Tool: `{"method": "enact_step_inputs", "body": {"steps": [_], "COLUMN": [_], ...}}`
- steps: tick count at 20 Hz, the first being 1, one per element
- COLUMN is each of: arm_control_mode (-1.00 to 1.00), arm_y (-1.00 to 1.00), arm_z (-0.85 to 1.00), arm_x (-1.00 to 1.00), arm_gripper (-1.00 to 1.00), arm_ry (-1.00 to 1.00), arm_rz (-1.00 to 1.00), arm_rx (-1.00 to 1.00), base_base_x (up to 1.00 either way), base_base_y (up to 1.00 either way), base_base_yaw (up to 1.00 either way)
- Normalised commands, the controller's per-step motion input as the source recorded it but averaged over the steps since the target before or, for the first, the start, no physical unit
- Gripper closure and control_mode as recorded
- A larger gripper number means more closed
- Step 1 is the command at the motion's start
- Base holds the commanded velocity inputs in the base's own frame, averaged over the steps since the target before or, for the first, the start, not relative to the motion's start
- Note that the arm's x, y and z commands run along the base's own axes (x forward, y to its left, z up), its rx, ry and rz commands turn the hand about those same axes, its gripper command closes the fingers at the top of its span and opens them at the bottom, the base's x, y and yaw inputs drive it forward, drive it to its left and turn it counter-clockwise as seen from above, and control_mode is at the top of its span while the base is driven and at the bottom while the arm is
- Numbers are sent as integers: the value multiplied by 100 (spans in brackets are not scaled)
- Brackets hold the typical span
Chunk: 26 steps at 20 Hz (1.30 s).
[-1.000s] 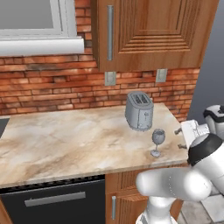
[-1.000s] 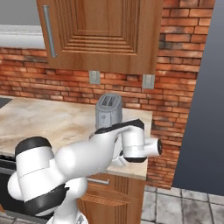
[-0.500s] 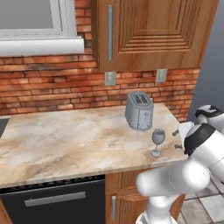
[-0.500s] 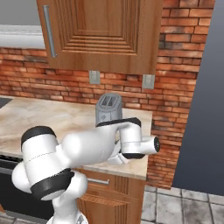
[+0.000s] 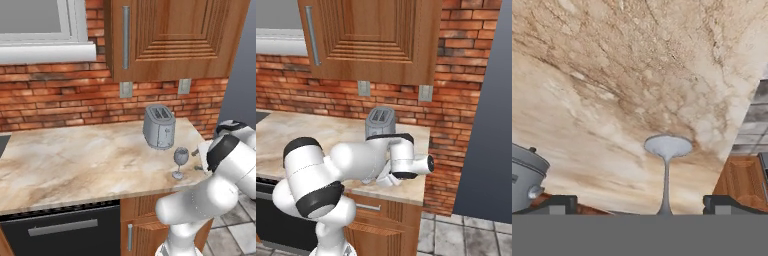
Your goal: Retrieve the wine glasses from the counter and place one next to each plate.
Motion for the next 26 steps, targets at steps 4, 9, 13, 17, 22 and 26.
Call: {"method": "enact_step_inputs", "body": {"steps": [4, 9, 13, 17, 22, 26], "arm_control_mode": [-100, -100, -100, -100, -100, -100], "arm_y": [7, 0, 0, 12, 10, 11], "arm_z": [-24, -24, -37, -19, -13, 0], "arm_x": [22, 11, 15, 17, 2, 1], "arm_gripper": [-100, -100, -100, -100, -100, -100], "arm_ry": [3, 3, 7, 1, 6, 7], "arm_rz": [0, 0, 3, 1, 0, 0], "arm_rx": [3, 5, 12, 6, 5, 0], "base_base_x": [0, 0, 0, 0, 0, 0], "base_base_y": [0, 0, 0, 0, 0, 0], "base_base_yaw": [0, 0, 0, 0, 0, 0]}}
